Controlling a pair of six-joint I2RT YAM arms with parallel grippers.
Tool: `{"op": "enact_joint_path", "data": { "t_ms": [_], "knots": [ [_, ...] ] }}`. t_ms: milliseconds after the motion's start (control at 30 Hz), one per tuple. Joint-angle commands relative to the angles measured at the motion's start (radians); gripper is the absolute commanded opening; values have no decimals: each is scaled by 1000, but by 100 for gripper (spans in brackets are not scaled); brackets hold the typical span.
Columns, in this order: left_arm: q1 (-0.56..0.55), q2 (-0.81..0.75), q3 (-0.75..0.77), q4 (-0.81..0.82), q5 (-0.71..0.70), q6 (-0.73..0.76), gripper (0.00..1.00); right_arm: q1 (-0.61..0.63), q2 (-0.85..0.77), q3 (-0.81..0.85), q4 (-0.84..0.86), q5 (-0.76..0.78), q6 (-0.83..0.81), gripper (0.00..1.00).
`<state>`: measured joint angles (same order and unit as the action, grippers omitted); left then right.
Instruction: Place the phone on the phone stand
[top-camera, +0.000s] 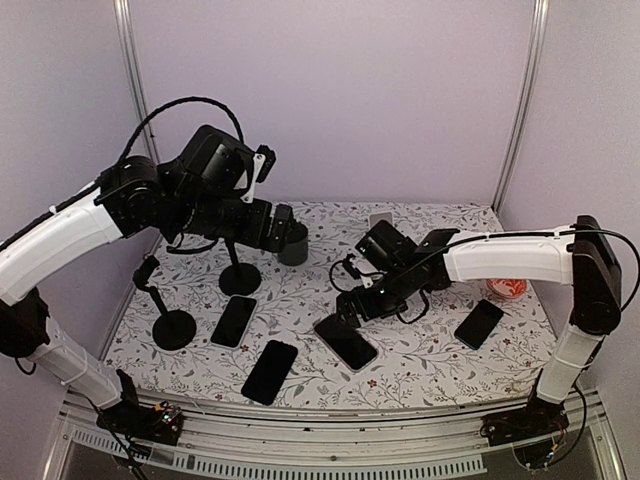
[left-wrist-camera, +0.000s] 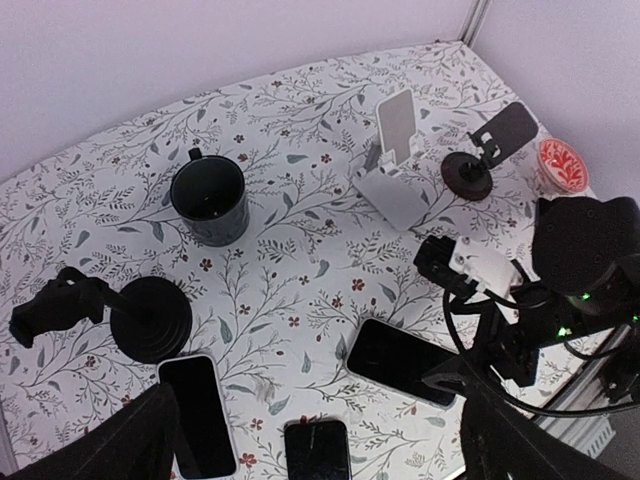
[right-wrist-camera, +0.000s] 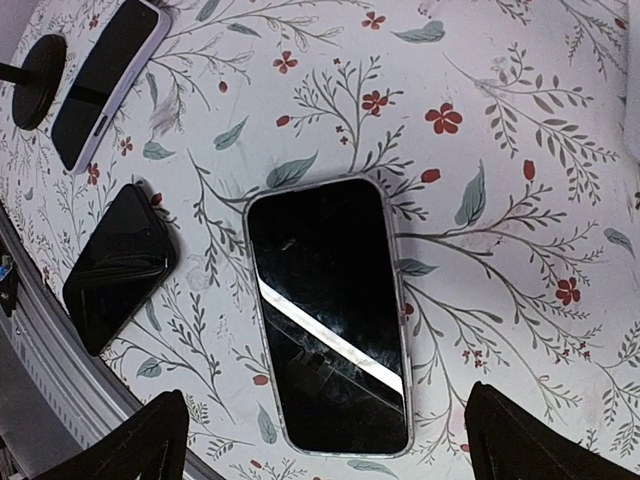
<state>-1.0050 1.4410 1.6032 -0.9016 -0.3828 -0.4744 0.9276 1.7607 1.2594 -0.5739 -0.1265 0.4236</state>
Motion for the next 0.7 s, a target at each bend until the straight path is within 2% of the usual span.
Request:
{"op": "enact_joint_path", "data": {
  "t_ms": [0,267,667],
  "knots": [
    [19,-32,-21,26,0,-10,99,4,29,33,-37,-30,-23,99],
    [32,-33,-32,34,-4,4,99,4,76,49,-42,-75,-19,99],
    [52,-36,-63,54,19,19,99,23,203,205,-201,-44,-64,99]
  ]
}}
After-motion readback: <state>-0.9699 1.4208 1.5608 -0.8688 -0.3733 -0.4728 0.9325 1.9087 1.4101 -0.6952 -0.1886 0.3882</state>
